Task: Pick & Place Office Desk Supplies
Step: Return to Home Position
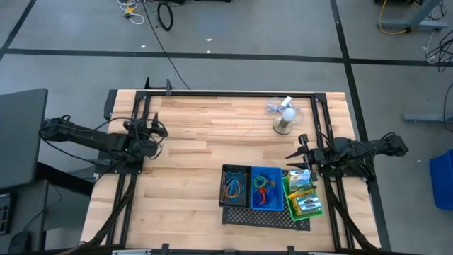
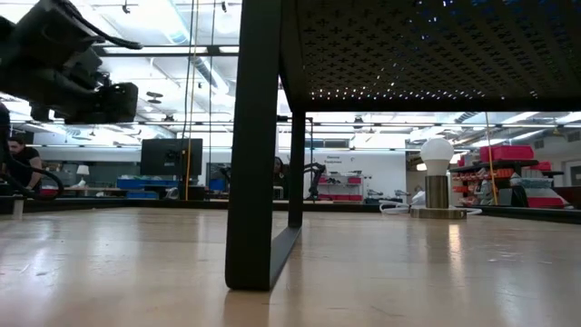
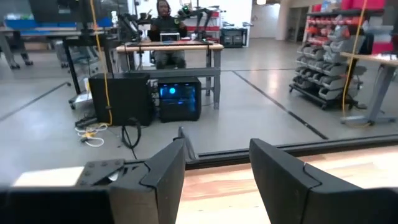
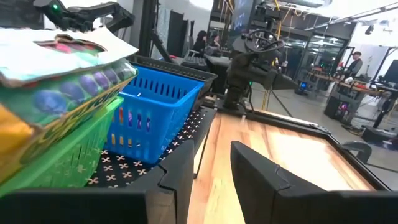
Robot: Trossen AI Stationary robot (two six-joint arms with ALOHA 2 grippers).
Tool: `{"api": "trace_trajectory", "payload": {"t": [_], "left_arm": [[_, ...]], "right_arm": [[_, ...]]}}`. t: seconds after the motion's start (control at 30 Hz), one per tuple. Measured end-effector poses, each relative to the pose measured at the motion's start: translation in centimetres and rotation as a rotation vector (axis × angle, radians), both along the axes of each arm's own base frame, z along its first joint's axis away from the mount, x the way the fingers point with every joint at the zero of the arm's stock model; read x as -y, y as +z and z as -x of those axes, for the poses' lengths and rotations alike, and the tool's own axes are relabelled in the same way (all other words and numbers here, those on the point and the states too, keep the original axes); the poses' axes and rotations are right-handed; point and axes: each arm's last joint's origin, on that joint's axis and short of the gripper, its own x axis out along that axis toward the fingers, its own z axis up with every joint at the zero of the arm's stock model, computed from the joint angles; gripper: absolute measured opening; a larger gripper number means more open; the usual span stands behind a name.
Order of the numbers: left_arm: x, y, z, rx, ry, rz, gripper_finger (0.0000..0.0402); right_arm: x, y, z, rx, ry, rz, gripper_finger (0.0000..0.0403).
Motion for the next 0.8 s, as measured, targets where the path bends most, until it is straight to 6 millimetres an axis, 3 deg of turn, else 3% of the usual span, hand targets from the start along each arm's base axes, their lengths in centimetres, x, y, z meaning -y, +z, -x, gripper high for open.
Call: {"api": "trace_trajectory", "payload": {"t": [0.37,0.8], "left_arm": [[0.9,1.5,0.6,0.101,-0.110,0.023,0.0186],[-0.5,3.7,4.0,0.605,-0.027,0.110,0.0186]], "right_arm": [[0.0,0.0,0.0,-0.006,0.000,-0.022,0.0114],[0.0,0.0,0.0,-0.023,0.000,-0.110,0.0114]]}}
